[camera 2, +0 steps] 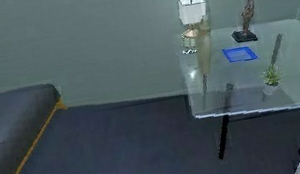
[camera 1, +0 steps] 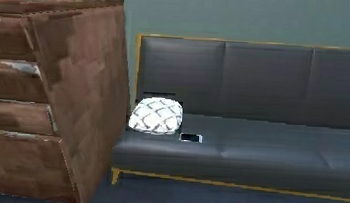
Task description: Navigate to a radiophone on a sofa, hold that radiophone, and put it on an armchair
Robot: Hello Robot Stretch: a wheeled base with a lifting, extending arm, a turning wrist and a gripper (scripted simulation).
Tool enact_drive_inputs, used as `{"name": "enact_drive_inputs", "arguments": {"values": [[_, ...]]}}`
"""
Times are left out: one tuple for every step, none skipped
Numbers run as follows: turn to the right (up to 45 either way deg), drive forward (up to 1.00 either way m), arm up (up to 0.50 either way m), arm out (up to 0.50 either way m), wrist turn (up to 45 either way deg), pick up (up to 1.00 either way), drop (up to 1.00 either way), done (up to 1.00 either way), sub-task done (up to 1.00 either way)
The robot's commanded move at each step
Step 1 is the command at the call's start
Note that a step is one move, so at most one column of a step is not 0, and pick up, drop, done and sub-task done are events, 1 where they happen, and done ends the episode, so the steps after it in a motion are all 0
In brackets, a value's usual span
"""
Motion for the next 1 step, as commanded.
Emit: {"name": "enact_drive_inputs", "arguments": {"values": [[3.0, 0.00, 0.00, 0.00, 0.0, 0.00, 0.00, 0.00, 0.00]]}}
